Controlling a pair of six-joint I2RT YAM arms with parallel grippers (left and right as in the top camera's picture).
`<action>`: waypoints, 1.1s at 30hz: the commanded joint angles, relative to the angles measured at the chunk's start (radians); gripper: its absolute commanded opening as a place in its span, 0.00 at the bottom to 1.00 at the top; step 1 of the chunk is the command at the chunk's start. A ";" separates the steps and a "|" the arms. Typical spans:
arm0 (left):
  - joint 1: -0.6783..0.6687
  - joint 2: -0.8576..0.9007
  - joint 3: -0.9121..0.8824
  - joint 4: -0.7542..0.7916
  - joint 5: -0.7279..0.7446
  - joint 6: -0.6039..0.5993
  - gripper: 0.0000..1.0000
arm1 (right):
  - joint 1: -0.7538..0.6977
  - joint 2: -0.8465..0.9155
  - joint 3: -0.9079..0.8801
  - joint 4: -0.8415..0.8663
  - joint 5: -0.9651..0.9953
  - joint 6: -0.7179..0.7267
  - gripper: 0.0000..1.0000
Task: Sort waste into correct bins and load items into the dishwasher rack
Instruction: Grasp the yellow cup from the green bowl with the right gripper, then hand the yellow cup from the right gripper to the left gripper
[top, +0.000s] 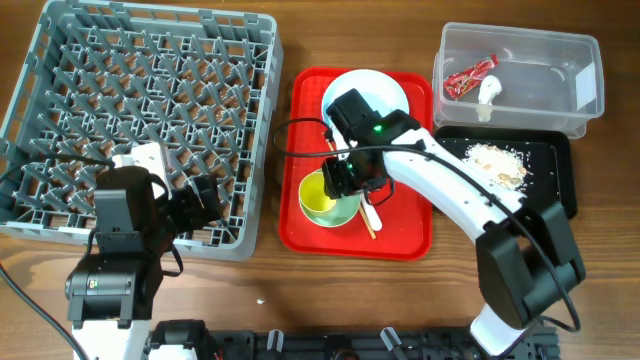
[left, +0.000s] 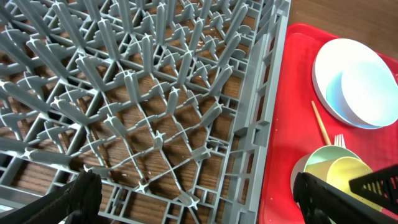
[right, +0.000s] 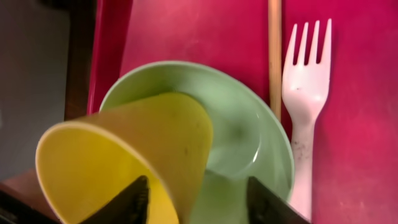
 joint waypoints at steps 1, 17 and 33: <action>0.001 0.000 0.016 0.000 -0.002 0.002 1.00 | 0.003 0.048 -0.008 0.008 0.020 0.068 0.34; 0.001 0.000 0.016 0.007 0.060 0.002 1.00 | -0.091 -0.145 0.176 -0.139 -0.077 0.029 0.04; 0.001 0.161 0.016 0.513 1.025 0.001 1.00 | -0.366 -0.215 0.192 -0.014 -0.951 -0.037 0.04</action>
